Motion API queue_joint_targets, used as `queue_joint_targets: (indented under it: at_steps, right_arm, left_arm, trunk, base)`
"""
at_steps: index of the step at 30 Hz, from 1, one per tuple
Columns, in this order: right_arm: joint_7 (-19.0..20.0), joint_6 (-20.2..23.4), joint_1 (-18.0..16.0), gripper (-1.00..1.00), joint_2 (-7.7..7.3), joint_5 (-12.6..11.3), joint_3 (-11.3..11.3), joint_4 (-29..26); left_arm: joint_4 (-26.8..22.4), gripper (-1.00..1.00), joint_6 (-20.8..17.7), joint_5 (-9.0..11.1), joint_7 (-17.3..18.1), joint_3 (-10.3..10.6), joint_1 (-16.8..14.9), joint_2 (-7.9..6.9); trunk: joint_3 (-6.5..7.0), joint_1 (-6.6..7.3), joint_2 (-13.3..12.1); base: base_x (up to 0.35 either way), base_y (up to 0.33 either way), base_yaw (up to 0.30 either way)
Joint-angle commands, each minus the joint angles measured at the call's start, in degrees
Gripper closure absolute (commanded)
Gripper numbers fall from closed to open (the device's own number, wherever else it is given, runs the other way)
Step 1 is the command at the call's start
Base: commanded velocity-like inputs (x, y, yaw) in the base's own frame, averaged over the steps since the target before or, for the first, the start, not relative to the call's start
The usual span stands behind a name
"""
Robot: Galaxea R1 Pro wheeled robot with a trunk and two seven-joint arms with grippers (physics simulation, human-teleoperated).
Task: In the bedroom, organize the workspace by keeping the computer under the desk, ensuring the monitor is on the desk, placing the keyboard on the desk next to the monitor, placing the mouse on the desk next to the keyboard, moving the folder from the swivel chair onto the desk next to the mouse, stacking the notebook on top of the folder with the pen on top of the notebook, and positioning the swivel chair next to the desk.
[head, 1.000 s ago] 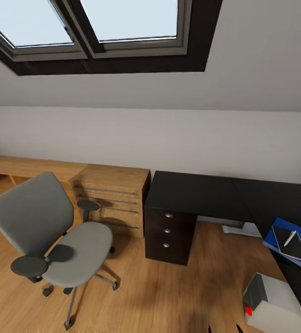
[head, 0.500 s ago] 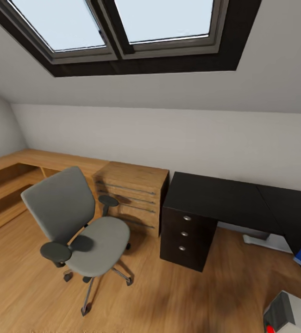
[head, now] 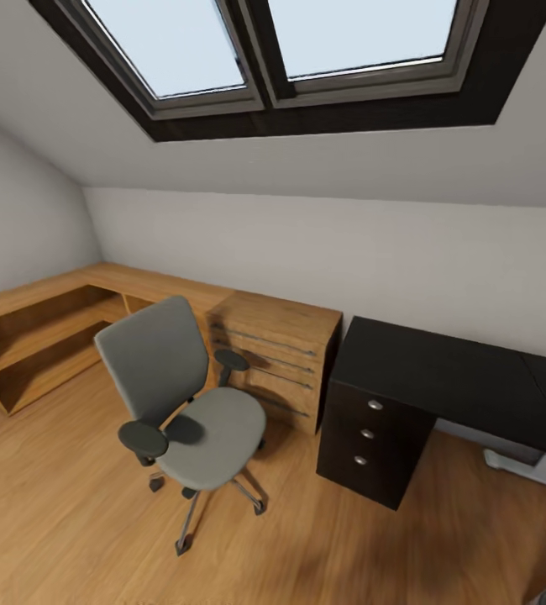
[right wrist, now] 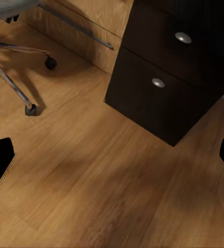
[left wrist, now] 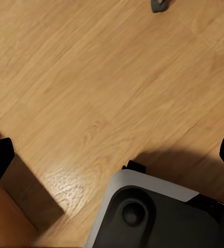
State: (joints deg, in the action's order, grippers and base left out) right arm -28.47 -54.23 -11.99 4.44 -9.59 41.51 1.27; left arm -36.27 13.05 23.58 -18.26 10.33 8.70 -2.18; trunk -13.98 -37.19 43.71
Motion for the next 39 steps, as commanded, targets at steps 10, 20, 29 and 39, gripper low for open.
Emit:
queue_joint_targets:
  at_steps: [10,20,29,39]
  right_arm:
    - [0.0,-0.2,-0.1,-1.00,0.05,-0.4,0.5,0.1]
    - [0.0,-0.2,-0.1,-1.00,0.05,-0.4,0.5,0.1]
    - [0.0,-0.2,-0.1,-1.00,0.05,-0.4,0.5,0.1]
    - [-0.1,4.1,-0.1,-1.00,0.17,-0.7,0.5,0.0]
  left_arm:
    - [0.0,-1.00,0.2,0.6,-0.4,0.5,0.0,-0.07]
    - [0.0,-1.00,0.2,0.5,-0.4,0.5,0.0,-0.07]
    - [-0.1,-1.00,0.2,0.4,-0.4,0.5,0.0,0.04]
    - [0.0,-1.00,0.2,0.4,-0.3,0.6,0.0,0.14]
  trunk:
    - [-0.07,-0.02,0.1]
    - [-0.07,-0.02,0.1]
    - [-0.07,-0.02,0.1]
    - [-0.09,-0.02,0.1]
  base:
    - [0.000,0.000,0.288]
    - [0.000,0.000,0.288]
    - [0.107,0.000,0.289]
    - [0.197,-0.013,0.151]
